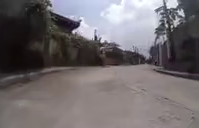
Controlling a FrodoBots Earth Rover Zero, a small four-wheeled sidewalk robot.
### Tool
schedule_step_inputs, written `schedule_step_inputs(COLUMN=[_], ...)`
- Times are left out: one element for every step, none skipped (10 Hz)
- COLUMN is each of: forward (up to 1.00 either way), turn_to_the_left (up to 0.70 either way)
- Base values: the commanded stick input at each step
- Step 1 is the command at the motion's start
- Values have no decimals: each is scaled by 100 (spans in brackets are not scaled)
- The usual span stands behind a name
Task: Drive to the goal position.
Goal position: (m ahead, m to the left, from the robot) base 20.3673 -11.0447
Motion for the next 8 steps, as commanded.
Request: schedule_step_inputs(forward=[100,100,100,100,100,100,100,100], turn_to_the_left=[-40,-40,-40,-40,-40,-40,-40,-40])
